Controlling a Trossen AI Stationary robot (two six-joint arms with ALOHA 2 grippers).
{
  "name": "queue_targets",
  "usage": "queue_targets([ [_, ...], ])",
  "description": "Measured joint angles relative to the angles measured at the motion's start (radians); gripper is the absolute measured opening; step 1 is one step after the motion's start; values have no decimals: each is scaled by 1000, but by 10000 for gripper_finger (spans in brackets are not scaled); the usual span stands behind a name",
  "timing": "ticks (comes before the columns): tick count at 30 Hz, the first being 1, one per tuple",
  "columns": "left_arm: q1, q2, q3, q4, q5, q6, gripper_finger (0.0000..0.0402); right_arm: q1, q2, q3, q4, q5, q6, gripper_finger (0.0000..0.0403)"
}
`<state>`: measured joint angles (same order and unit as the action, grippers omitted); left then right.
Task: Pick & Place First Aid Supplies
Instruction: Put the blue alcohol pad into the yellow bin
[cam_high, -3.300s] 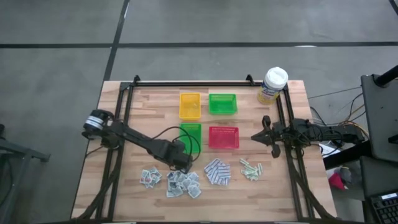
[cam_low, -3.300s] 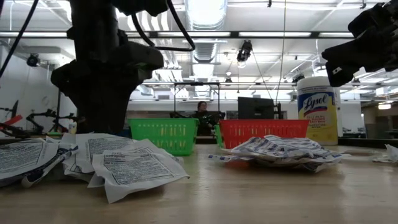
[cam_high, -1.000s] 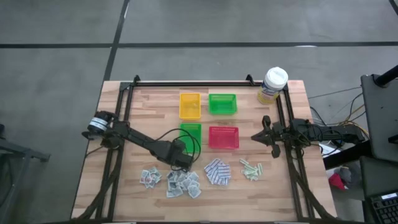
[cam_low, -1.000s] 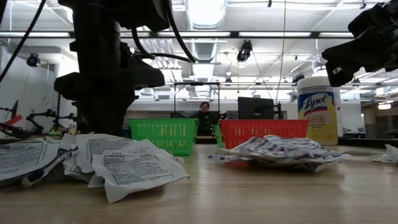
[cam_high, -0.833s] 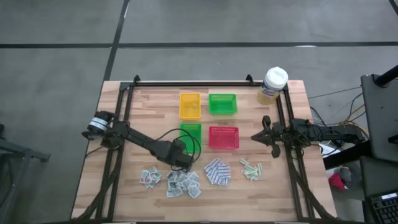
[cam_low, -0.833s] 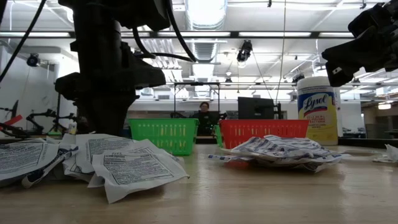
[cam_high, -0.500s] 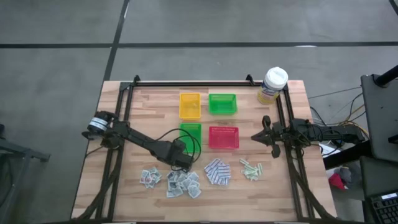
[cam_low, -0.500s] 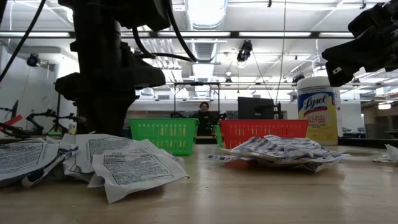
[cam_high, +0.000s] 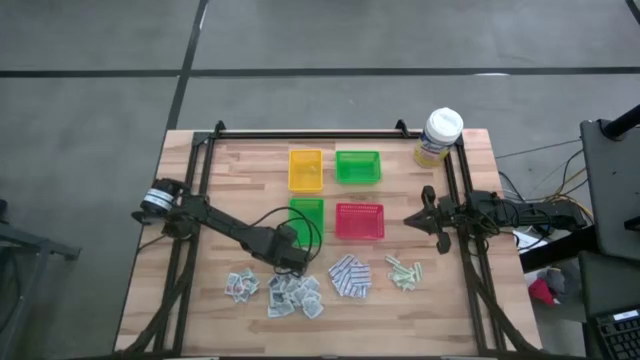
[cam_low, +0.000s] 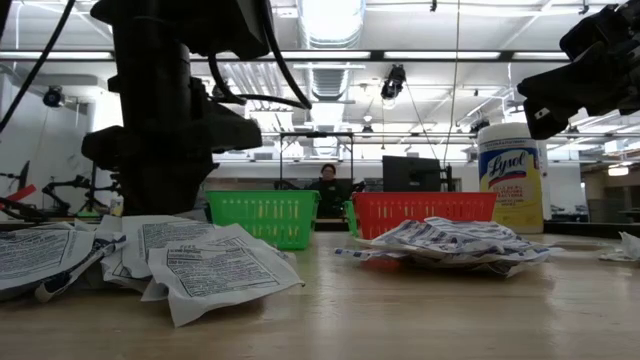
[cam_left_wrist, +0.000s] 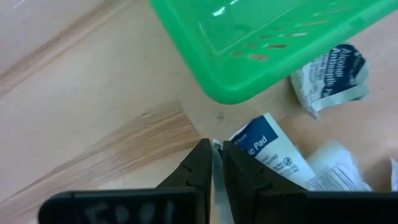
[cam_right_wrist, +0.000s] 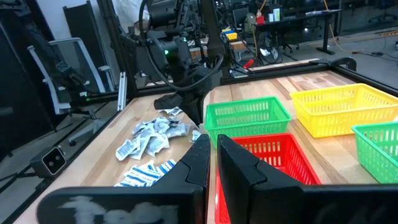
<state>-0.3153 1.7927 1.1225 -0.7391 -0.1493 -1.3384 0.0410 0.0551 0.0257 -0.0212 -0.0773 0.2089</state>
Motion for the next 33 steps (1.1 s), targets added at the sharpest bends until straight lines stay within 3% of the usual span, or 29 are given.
queue_targets([
  [11, 0, 0, -9, 6, 2, -1, 34, 0, 0, 0, 0, 0, 0, 28],
  [17, 0, 0, -13, 6, -2, -6, 4, 0, 0, 0, 0, 0, 0, 28],
  [33, 1, -46, -10, -42, 1, -2, 0, 0, 0, 0, 0, 0, 0, 28],
])
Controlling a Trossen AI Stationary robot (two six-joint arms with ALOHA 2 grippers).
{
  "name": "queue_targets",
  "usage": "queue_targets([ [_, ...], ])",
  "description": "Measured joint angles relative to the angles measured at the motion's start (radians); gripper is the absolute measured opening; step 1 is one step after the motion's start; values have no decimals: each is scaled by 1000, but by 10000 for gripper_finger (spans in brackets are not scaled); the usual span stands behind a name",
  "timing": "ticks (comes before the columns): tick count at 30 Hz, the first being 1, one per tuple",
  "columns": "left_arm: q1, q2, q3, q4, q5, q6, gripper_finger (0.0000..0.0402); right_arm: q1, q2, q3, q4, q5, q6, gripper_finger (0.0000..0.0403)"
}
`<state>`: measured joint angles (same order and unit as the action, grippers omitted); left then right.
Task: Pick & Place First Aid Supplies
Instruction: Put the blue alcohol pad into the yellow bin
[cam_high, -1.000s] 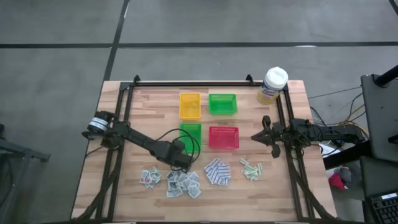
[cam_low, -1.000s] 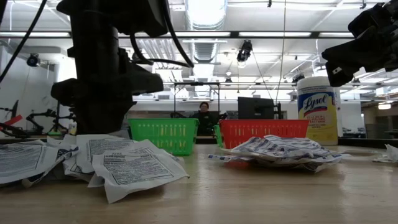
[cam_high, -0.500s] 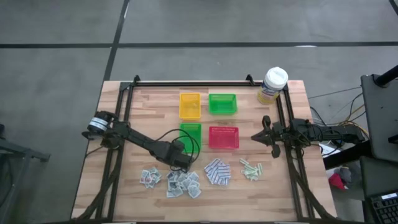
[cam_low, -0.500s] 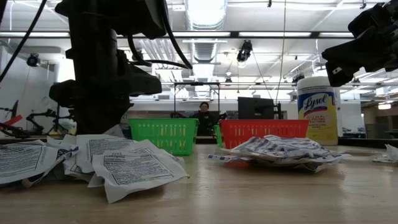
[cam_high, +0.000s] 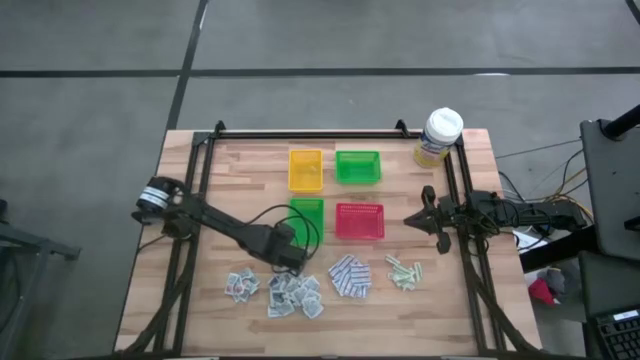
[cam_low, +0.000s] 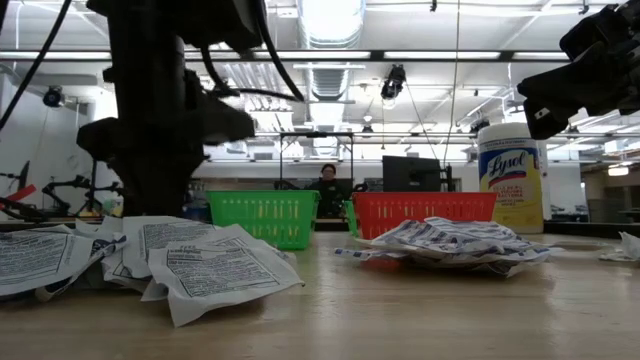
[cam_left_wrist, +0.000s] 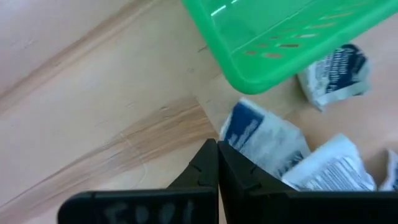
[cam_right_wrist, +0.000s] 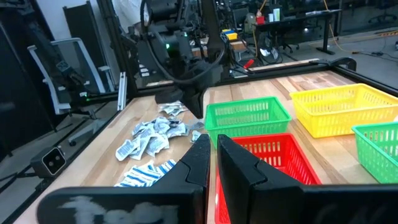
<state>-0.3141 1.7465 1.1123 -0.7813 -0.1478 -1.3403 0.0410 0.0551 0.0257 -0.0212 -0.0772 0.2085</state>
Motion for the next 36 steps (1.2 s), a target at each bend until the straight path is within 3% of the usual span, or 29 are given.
queue_targets([
  [20, -2, -29, 3, 51, 1, 13, 6, 0, 0, 0, 0, 0, 0, 28],
  [31, -4, -30, -5, 32, 34, -61, 122, 0, 0, 0, 0, 0, 0, 28],
  [36, -4, -30, -6, 34, 15, -56, 147, 0, 0, 0, 0, 0, 0, 28],
])
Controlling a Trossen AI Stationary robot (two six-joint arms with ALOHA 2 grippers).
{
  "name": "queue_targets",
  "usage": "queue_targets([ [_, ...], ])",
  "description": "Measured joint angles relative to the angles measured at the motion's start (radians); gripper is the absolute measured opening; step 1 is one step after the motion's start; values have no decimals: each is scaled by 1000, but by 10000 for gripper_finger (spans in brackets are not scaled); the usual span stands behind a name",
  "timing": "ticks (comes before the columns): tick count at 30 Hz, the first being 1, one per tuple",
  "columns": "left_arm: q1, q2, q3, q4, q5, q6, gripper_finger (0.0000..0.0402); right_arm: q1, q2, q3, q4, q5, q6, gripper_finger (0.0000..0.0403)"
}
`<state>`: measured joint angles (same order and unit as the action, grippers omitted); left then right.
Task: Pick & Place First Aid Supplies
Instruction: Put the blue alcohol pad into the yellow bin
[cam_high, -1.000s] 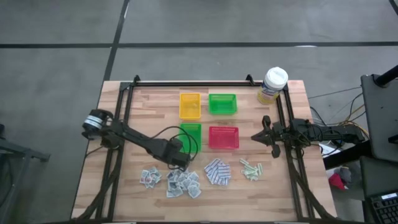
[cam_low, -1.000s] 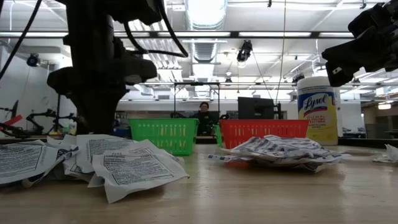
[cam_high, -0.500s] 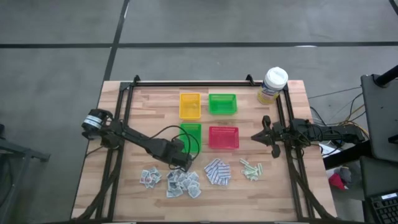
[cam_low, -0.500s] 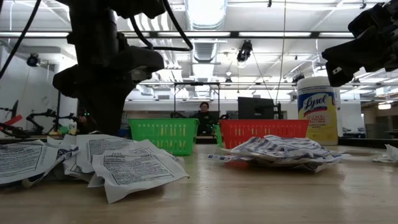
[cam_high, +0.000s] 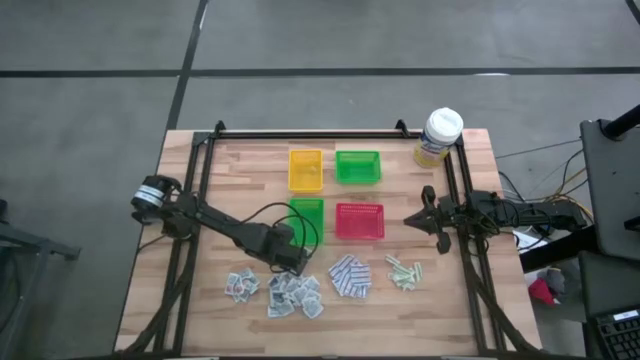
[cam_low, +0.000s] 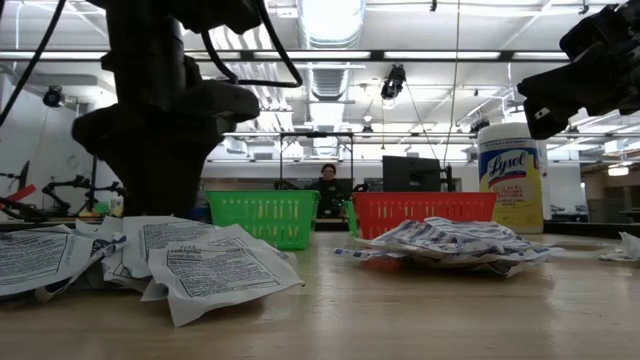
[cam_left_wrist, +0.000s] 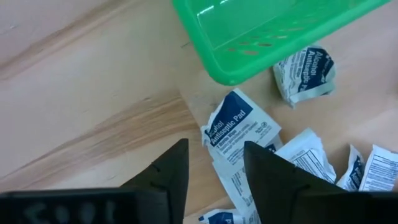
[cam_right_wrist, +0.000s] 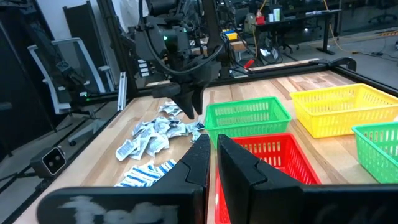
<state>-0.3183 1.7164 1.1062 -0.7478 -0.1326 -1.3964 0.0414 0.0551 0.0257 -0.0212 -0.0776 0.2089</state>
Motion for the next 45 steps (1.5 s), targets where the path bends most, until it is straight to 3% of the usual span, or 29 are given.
queue_targets([
  [15, 1, 2, -110, 126, 3, -46, 142, 0, 0, 0, 0, 0, 0, 28],
  [29, 1, -2, -145, 162, -16, -42, 6, 0, 0, 0, 0, 0, 0, 28],
  [45, 2, -67, -93, -9, 19, -22, 0, 0, 0, 0, 0, 0, 0, 28],
])
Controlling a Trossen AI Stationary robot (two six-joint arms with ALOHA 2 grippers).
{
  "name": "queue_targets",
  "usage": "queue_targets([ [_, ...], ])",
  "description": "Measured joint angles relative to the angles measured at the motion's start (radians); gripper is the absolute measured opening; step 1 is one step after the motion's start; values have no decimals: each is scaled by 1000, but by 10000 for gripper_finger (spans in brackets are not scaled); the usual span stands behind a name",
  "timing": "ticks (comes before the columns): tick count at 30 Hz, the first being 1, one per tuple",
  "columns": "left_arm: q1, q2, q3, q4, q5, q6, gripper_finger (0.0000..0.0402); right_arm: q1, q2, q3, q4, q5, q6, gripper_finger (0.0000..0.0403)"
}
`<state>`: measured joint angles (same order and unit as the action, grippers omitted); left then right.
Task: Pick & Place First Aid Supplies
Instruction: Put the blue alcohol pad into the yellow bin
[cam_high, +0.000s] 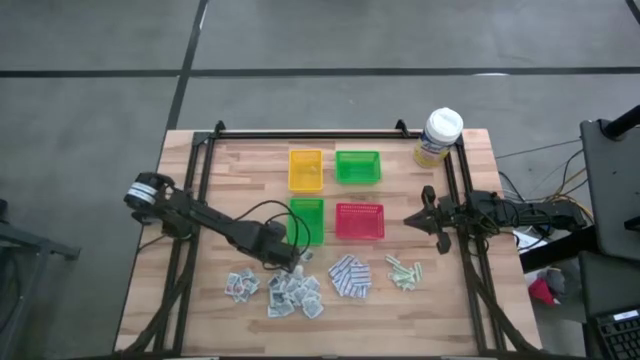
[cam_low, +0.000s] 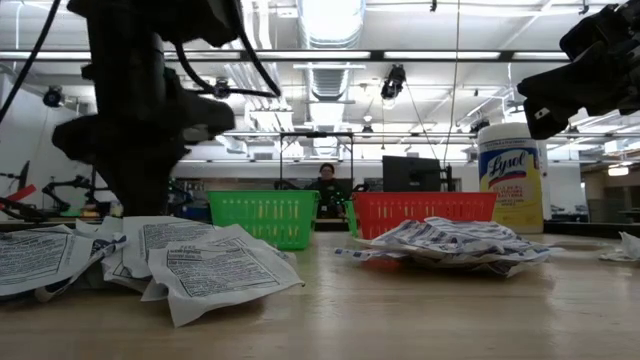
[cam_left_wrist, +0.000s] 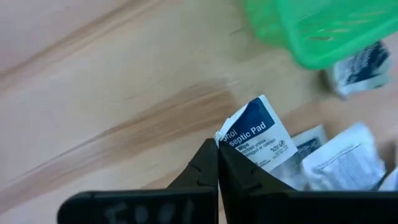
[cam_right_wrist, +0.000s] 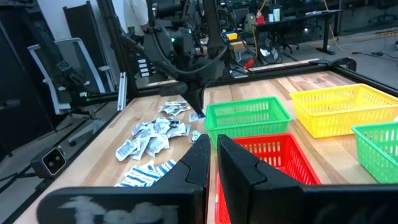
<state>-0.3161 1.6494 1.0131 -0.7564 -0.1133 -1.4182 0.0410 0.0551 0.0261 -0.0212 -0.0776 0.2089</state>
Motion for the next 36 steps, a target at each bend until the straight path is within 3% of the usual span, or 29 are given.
queue_targets([
  [16, -6, -166, 161, -168, -3, 34, 0, 0, 0, 0, 0, 0, 0, 28],
  [26, 36, -150, 240, 27, -164, 201, 0, 0, 0, 0, 0, 0, 0, 28],
  [36, 142, -150, 281, 84, -360, 350, 0, 0, 0, 0, 0, 0, 0, 28],
])
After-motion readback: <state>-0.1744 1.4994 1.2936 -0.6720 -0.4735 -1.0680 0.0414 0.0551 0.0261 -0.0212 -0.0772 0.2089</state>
